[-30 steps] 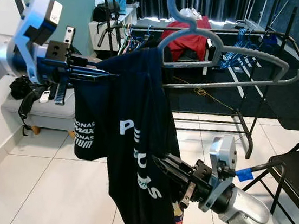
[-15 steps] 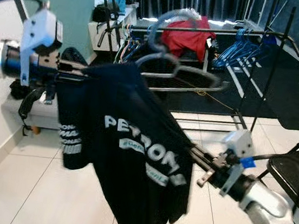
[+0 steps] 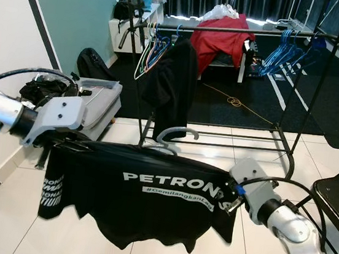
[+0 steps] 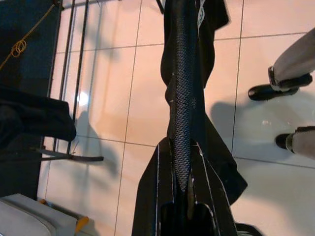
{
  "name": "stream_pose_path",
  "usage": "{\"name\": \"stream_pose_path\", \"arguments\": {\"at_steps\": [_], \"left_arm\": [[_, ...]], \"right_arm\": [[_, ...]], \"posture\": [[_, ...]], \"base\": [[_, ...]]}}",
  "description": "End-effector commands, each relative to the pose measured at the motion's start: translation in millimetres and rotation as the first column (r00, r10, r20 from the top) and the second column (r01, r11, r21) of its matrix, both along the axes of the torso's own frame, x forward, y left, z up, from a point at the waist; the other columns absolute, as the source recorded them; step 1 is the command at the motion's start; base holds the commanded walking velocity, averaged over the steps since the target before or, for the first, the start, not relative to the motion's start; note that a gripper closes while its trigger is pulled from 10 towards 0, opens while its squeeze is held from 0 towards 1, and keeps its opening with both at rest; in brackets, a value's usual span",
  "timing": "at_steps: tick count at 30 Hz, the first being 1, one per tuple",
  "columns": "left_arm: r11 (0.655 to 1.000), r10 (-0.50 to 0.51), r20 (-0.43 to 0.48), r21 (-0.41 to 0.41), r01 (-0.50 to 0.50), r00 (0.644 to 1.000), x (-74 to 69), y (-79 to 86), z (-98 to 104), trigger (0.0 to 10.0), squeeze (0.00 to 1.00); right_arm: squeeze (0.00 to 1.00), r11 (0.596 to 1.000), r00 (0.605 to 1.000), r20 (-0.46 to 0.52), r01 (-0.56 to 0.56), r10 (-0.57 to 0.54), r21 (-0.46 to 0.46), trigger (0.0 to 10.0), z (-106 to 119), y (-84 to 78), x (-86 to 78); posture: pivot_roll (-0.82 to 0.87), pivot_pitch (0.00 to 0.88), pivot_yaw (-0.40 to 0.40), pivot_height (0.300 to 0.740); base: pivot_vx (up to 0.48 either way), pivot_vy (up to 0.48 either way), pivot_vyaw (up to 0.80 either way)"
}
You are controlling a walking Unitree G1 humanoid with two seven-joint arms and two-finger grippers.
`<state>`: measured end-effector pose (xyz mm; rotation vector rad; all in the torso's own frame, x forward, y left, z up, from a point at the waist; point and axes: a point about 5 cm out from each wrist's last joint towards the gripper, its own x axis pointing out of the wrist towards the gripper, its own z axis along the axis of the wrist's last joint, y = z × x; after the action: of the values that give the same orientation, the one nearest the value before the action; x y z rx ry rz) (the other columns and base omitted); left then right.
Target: Hang hanger
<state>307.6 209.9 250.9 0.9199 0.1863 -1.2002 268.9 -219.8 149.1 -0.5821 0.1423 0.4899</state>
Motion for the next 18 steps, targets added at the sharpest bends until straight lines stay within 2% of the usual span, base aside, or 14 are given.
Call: {"name": "stream_pose_path", "arguments": {"at_steps": [1,5,6,7,9,10,11,12,13,14,15,16,17,18], "left_arm": [[0.996,0.063,0.015,0.059,-0.063,0.998,0.2,19.3,8,10.0,0.0],[0.996,0.066,0.053,0.05,-0.069,0.996,5.1,19.3,11,10.0,0.0],[0.997,0.073,0.078,0.035,-0.076,0.994,8.2,17.9,14,10.0,0.0],[0.997,0.073,0.078,0.035,-0.076,0.994,8.2,17.9,14,10.0,0.0],[0.995,0.097,0.135,-0.002,-0.098,0.986,15.1,14.8,22,10.0,0.0],[0.995,0.097,0.135,-0.002,-0.098,0.986,15.1,14.8,22,10.0,0.0],[0.994,0.107,0.152,-0.027,-0.104,0.983,17.8,13.1,25,10.0,0.0],[0.994,0.107,0.152,-0.027,-0.104,0.983,17.8,13.1,25,10.0,0.0],[0.994,0.106,0.173,-0.056,-0.097,0.979,20.5,10.4,30,10.0,0.0],[0.994,0.106,0.173,-0.056,-0.097,0.979,20.5,10.4,30,10.0,0.0],[0.992,0.11,0.191,-0.082,-0.096,0.975,22.6,8.4,33,10.0,0.0],[0.992,0.11,0.191,-0.082,-0.096,0.975,22.6,8.4,33,10.0,0.0],[0.99,0.114,0.214,-0.11,-0.092,0.97,25.0,6.2,37,10.0,0.0],[0.988,0.118,0.229,-0.129,-0.09,0.966,26.6,4.8,40,10.0,0.0]], "right_arm": [[0.0,0.997,0.997,-0.019,0.071,-0.072,-0.038,0.0,-8,-10.7,-0.3],[0.0,0.999,1.0,-0.017,-0.024,0.025,0.031,0.0,-9,13.0,-2.5],[0.0,0.993,0.996,-0.028,-0.083,0.086,0.085,0.0,-10,28.9,-5.5],[0.0,0.993,0.996,-0.028,-0.083,0.086,0.085,0.0,-10,28.9,-5.5],[0.0,0.97,0.981,-0.04,-0.182,0.191,0.163,0.0,-11,59.8,-12.2],[0.0,0.97,0.981,-0.04,-0.182,0.191,0.163,0.0,-11,59.8,-12.2],[0.0,0.957,0.972,-0.047,-0.22,0.232,0.189,0.0,-13,72.6,-15.3],[0.0,0.957,0.972,-0.047,-0.22,0.232,0.189,0.0,-13,72.6,-15.3],[0.0,0.944,0.959,-0.065,-0.257,0.275,0.208,0.0,-18,89.5,-19.3],[0.0,0.944,0.959,-0.065,-0.257,0.275,0.208,0.0,-18,89.5,-19.3],[0.0,0.941,0.956,-0.083,-0.258,0.282,0.221,4.0,-23,96.6,-20.4],[0.0,0.941,0.956,-0.083,-0.258,0.282,0.221,4.0,-23,96.6,-20.4],[0.67,0.939,0.955,-0.1,-0.249,0.279,0.239,10.0,-27,102.2,-20.3],[0.67,0.938,0.955,-0.111,-0.241,0.275,0.25,10.0,-30,105.5,-20.0]], "posture": [[-0.09,0.0,0.068,0.74],[-0.09,0.0,0.073,0.74],[-0.09,0.0,0.077,0.74],[-0.09,0.0,0.077,0.74],[-0.09,0.0,0.077,0.74],[-0.09,0.0,0.077,0.74],[-0.09,0.0,0.079,0.74],[-0.09,0.0,0.079,0.74],[-0.09,0.0,0.08,0.74],[-0.09,0.0,0.08,0.74],[-0.09,0.0,0.081,0.74],[-0.09,0.0,0.081,0.74],[-0.09,0.0,0.081,0.74],[-0.09,0.0,0.081,0.74]], "base": [[0.0,0.0,0.0],[0.0,0.0,0.0],[0.0,0.0,0.0],[0.0,0.0,0.0],[0.0,0.0,0.0],[0.0,0.0,0.0],[0.0,0.0,0.0],[0.0,0.0,0.0],[0.0,0.0,0.0],[0.0,0.0,0.0],[0.0,0.0,0.0],[0.0,0.0,0.0],[0.0,0.0,0.0],[0.0,0.0,0.0]]}}
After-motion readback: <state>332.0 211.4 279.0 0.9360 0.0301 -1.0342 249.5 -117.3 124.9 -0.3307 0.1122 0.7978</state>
